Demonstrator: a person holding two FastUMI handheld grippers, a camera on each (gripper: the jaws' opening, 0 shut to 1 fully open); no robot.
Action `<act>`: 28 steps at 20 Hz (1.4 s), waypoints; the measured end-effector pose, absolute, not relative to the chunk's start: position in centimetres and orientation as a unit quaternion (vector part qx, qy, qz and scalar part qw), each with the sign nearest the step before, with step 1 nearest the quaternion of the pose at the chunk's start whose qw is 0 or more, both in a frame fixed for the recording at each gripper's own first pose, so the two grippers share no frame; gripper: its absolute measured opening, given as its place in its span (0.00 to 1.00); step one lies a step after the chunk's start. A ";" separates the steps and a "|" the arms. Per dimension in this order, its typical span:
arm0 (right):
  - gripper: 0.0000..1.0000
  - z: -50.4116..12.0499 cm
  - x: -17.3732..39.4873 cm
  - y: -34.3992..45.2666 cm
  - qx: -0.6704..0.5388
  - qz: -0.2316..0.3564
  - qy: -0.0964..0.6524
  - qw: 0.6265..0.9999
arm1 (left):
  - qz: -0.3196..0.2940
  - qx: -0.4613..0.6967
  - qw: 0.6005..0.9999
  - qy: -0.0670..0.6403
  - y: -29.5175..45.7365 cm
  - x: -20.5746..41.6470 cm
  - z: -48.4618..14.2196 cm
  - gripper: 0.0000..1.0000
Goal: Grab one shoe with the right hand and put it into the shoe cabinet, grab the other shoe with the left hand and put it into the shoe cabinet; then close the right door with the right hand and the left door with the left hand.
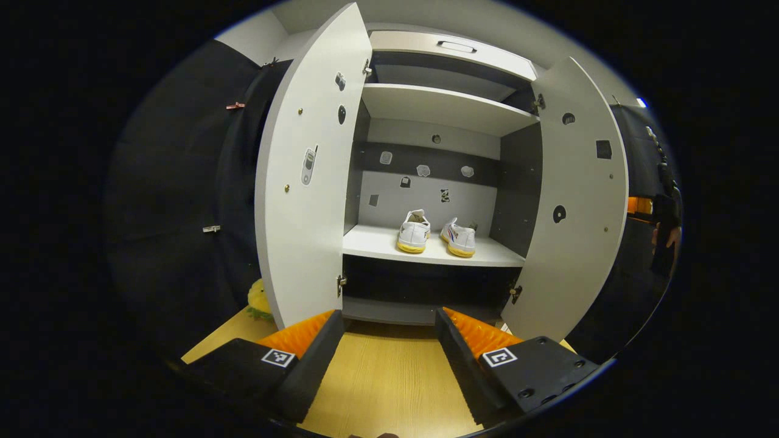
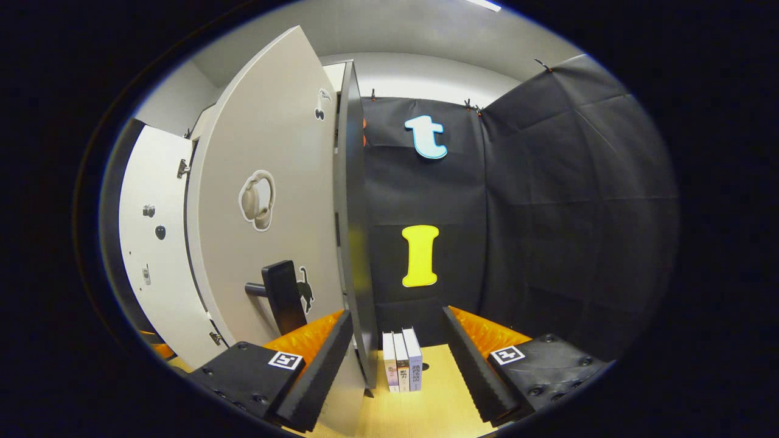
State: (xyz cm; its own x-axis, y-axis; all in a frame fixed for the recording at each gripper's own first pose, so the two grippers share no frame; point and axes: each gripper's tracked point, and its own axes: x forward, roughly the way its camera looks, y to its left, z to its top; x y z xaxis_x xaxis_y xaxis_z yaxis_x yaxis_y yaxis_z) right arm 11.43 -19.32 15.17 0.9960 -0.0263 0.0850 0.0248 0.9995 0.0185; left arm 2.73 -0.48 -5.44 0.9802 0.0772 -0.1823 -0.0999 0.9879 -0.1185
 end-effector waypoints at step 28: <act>0.98 7.8 13.3 2.7 0.056 0.093 0.044 0.993 | 0.184 -0.118 0.974 0.063 23.9 -2.9 -5.4 0.95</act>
State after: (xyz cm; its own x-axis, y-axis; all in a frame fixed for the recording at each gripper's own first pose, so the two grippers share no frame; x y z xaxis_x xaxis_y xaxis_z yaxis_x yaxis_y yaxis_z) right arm 13.26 2.68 7.80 0.9789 0.1897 -0.0762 -0.1800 0.9765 0.1185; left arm -2.90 23.88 -5.41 0.9240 0.3438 -0.1673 -0.3739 0.9041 -0.2071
